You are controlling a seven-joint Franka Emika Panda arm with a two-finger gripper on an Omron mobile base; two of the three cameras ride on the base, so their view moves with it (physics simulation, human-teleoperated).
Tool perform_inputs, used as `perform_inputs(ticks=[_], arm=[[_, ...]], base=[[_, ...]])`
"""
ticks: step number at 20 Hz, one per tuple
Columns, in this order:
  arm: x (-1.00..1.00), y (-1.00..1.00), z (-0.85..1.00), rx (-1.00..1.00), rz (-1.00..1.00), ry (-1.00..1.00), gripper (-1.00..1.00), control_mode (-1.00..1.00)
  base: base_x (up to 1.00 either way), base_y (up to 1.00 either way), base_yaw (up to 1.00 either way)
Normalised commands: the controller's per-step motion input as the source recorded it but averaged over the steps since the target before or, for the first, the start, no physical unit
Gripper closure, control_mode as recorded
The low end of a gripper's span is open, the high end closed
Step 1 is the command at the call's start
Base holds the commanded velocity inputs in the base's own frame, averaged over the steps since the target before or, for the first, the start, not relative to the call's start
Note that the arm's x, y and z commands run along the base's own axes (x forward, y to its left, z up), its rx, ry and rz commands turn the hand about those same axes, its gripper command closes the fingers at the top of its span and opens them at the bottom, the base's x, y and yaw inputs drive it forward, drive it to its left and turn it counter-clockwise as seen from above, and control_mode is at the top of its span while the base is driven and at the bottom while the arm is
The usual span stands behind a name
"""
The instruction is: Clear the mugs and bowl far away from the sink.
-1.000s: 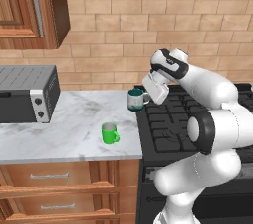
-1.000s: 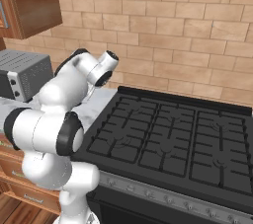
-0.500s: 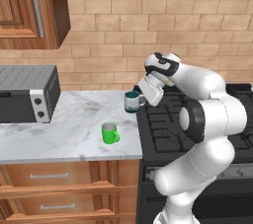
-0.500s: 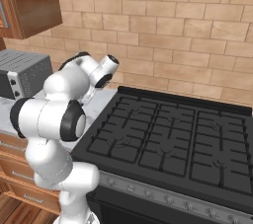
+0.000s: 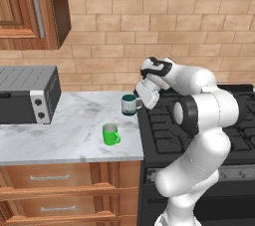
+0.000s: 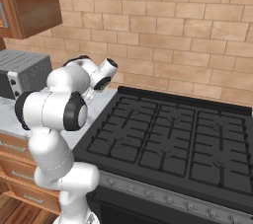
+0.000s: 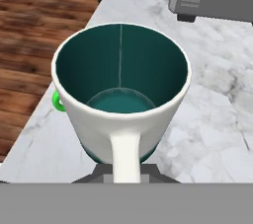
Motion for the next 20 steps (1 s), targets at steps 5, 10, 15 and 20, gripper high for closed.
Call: perform_inputs(ticks=[5,10,15,20], arm=[[0.19,0.03,-0.23,0.00,-0.01,0.00,1.00,-1.00],[0.15,0.00,-0.23,0.00,0.00,0.00,1.00,-1.00],[0.11,0.02,-0.27,0.00,0.00,0.00,1.00,-1.00],[0.08,0.03,-0.29,0.00,0.00,0.00,1.00,-1.00]], base=[[0.00,0.00,0.00],[0.00,0.00,0.00],[0.00,0.00,0.00],[0.00,0.00,0.00]])
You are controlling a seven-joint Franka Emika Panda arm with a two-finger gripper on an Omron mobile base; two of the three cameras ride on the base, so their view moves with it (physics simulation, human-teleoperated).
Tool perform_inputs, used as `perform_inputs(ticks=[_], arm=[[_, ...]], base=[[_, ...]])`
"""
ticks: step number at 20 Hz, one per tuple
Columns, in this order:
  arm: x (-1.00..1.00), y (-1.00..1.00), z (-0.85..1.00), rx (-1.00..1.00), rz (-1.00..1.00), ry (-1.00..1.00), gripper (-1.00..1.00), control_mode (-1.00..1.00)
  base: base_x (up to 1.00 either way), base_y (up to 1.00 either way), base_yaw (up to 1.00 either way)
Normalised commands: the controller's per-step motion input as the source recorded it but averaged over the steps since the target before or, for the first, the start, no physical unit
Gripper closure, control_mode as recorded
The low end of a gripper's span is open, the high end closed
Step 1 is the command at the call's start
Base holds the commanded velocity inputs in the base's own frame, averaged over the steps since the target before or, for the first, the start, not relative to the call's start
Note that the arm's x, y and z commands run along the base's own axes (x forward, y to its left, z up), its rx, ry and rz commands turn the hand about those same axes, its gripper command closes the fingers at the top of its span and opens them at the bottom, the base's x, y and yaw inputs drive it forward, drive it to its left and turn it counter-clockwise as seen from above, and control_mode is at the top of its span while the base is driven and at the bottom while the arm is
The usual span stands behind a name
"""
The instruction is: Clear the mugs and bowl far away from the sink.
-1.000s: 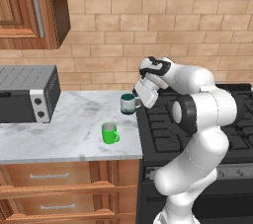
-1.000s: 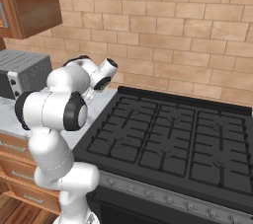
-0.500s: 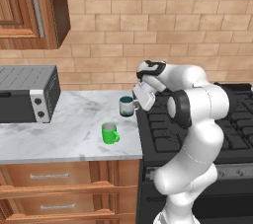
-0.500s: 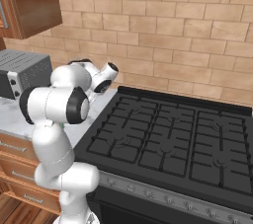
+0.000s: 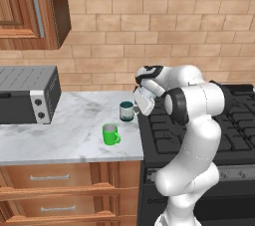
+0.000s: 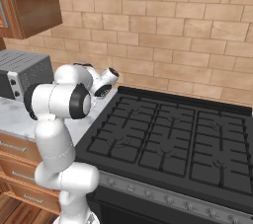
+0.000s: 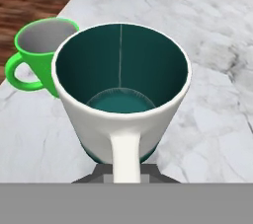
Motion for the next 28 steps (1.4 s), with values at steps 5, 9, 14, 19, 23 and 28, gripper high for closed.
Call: perform_inputs(ticks=[5,9,14,19,23,28], arm=[[0.01,0.01,-0.28,0.00,0.00,0.00,1.00,-1.00],[0.02,0.03,-0.26,0.00,0.00,0.00,1.00,-1.00],[0.02,0.00,-0.25,0.00,0.00,0.00,1.00,-1.00],[0.07,0.02,-0.23,0.00,0.00,0.00,1.00,-1.00],[0.04,0.08,-0.27,0.00,0.00,0.00,1.00,-1.00],[0.14,0.20,-0.31,0.00,0.00,0.00,-1.00,-1.00]], base=[[0.00,0.00,0.00],[0.00,0.00,0.00],[0.00,0.00,0.00],[0.00,0.00,0.00],[0.00,0.00,0.00],[0.00,0.00,0.00]])
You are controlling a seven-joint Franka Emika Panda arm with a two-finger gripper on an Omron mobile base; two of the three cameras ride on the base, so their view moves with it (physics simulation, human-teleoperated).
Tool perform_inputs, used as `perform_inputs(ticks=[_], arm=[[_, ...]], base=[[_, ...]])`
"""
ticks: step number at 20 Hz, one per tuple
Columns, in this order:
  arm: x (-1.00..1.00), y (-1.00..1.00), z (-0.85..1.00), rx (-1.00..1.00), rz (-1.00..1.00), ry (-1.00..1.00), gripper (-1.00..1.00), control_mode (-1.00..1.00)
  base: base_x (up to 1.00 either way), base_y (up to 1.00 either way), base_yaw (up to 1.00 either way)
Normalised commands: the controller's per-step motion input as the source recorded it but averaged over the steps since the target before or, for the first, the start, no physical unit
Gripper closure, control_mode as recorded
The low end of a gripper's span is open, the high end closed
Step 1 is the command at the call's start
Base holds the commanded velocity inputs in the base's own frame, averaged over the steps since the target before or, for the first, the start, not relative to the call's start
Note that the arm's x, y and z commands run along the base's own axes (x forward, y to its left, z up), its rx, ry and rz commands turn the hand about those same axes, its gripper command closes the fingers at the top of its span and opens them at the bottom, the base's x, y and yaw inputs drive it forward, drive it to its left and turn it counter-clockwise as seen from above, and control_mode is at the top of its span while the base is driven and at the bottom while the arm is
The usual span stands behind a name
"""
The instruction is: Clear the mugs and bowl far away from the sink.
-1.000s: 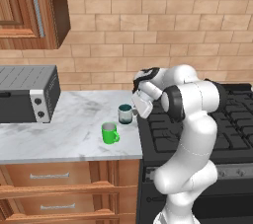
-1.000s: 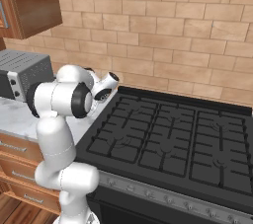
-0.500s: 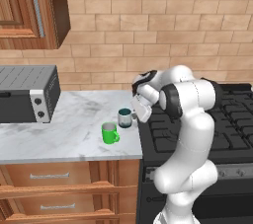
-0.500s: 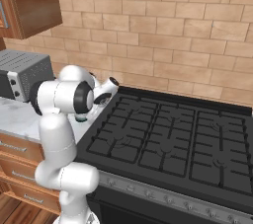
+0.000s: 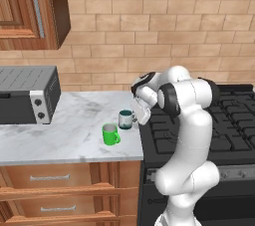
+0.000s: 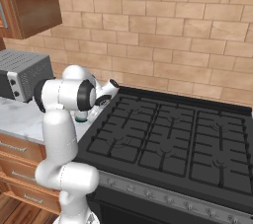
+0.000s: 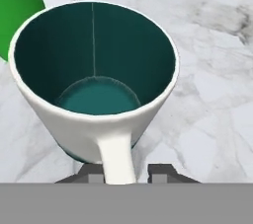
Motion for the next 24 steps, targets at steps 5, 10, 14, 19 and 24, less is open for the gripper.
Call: perform_inputs(ticks=[5,10,14,19,24], arm=[[0.01,0.00,-0.21,0.00,0.00,0.00,-1.00,-1.00],[0.00,0.00,-0.02,0.00,0.00,0.00,-1.00,-1.00],[0.00,0.00,0.00,0.00,0.00,0.00,-1.00,-1.00],[0.00,0.00,0.05,0.00,0.00,0.00,-1.00,-1.00],[0.00,0.04,0.15,0.00,0.00,0.00,-1.00,-1.00]], base=[[0.00,0.00,0.00],[0.00,0.00,0.00],[0.00,0.00,0.00],[0.00,0.00,0.00],[0.00,0.00,0.00]])
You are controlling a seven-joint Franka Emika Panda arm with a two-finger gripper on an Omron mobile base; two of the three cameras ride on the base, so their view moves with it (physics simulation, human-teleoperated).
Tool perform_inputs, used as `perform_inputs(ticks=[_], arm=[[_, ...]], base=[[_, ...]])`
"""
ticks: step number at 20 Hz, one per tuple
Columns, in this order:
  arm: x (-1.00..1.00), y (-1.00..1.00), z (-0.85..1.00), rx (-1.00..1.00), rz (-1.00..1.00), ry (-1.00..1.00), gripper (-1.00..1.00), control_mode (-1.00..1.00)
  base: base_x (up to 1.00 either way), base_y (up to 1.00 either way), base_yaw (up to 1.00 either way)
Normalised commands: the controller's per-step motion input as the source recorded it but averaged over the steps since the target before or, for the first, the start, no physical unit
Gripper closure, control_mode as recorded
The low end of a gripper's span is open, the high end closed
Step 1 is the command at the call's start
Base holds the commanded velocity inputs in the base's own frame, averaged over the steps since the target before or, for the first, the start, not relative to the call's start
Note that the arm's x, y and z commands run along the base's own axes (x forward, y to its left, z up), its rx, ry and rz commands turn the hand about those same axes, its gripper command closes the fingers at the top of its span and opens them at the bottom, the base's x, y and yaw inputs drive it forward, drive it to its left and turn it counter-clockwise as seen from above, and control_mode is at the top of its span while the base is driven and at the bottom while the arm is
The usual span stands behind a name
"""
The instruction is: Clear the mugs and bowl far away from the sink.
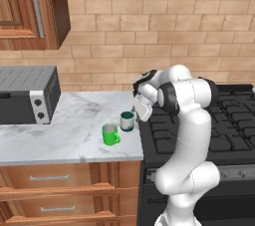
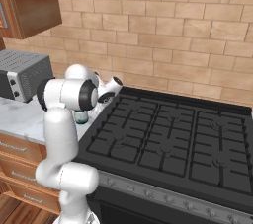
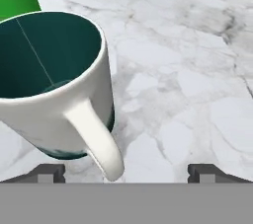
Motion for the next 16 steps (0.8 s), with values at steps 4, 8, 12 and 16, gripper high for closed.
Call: perform_inputs(ticks=[4,8,12,16], arm=[[0.00,0.04,0.27,0.00,0.00,0.00,-1.00,-1.00],[0.00,-0.02,0.53,0.00,-0.03,0.00,-1.00,-1.00],[-0.02,-0.05,0.80,0.00,-0.13,0.00,-1.00,-1.00],[-0.13,-0.01,0.84,0.00,-0.12,-0.01,-1.00,-1.00]], base=[[0.00,0.00,0.00],[0.00,0.00,0.00],[0.00,0.00,0.00],[0.00,0.00,0.00]])
